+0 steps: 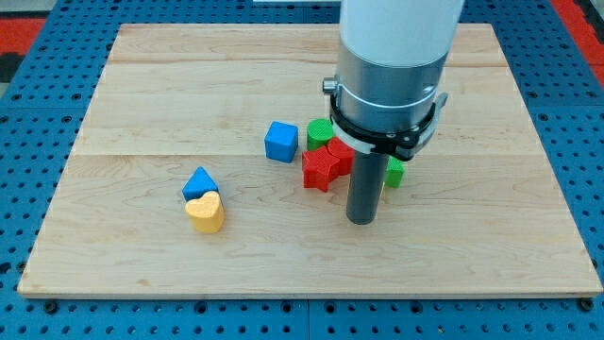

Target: Push the blue triangle to the top left of green star

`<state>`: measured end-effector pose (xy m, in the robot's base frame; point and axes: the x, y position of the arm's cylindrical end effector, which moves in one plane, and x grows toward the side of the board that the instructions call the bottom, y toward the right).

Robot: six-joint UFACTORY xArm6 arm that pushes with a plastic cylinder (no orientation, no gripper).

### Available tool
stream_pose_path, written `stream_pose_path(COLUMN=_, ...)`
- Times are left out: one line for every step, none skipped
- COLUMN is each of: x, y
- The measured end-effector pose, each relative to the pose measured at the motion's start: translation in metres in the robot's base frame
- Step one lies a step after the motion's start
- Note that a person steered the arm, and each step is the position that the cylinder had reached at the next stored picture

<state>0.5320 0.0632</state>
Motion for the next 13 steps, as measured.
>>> stream_pose_path(x=0.030, y=-0.002)
stream_pose_path(x=0.050, y=-0.084)
stream_pose_path(x=0.023, y=-0.188)
stream_pose_path(x=0.002, y=-0.195)
stream_pose_path(x=-0.016, y=-0.195)
stream_pose_path(x=-0.050, y=-0.195)
stream_pose_path(x=-0.086, y=-0.195)
stream_pose_path(x=-0.119, y=-0.187)
stream_pose_path(x=-0.158, y=-0.187)
stream_pose_path(x=-0.190, y=-0.186)
stream_pose_path(x=-0.187, y=-0.163)
stream_pose_path(x=-0.178, y=-0.127)
stream_pose_path(x=-0.184, y=-0.115)
